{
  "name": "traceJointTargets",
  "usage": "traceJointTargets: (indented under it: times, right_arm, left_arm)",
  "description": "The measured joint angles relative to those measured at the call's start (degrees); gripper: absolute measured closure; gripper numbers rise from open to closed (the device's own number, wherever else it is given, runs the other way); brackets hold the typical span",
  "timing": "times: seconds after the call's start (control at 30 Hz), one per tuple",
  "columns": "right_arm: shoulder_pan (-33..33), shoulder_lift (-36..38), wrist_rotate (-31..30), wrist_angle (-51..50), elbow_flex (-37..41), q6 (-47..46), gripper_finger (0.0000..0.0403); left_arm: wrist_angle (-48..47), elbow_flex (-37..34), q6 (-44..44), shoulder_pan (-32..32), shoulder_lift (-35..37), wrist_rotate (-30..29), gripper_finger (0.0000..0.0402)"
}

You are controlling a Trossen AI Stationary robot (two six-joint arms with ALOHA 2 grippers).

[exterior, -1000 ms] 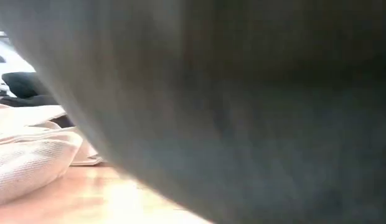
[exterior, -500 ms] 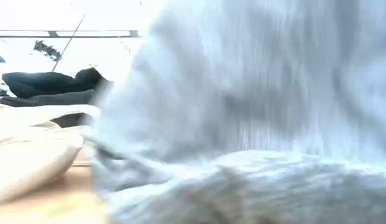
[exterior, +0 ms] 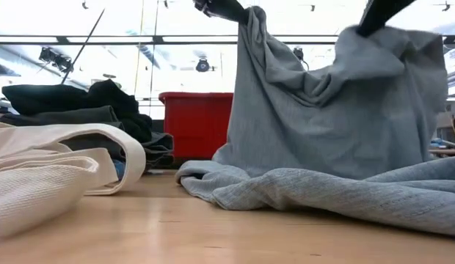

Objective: Fold Laundry from Bin
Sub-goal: Fold the gray shirt

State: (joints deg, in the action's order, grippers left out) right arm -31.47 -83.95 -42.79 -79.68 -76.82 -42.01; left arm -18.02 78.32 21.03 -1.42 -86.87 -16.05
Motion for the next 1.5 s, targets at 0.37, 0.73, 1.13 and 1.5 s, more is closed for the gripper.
traceJointTargets:
  times: [0.37, 0.73, 1.13, 1.5]
  right_arm:
    - [3.83, -2.30, -7.99, -9.34, 2.55, -1.45, 0.0383]
    - [9.34, 8.28, 0.35, 6.36, 15.50, 3.10, 0.0383]
    - [-0.82, 6.97, 15.17, 30.18, 21.35, 7.73, 0.0383]
    - [-10.79, 1.11, 15.92, 48.80, 21.75, 8.14, 0.0383]
  left_arm:
    - [9.54, -10.26, 5.75, 9.01, 1.08, 5.27, 0.0393]
    - [18.96, -17.99, 5.01, 16.91, 2.17, 16.84, 0.0393]
    - [0.68, -18.12, 2.25, 3.93, 2.60, 26.85, 0.0393]
    - [-3.28, -18.12, -5.72, -8.28, 2.60, 26.71, 0.0393]
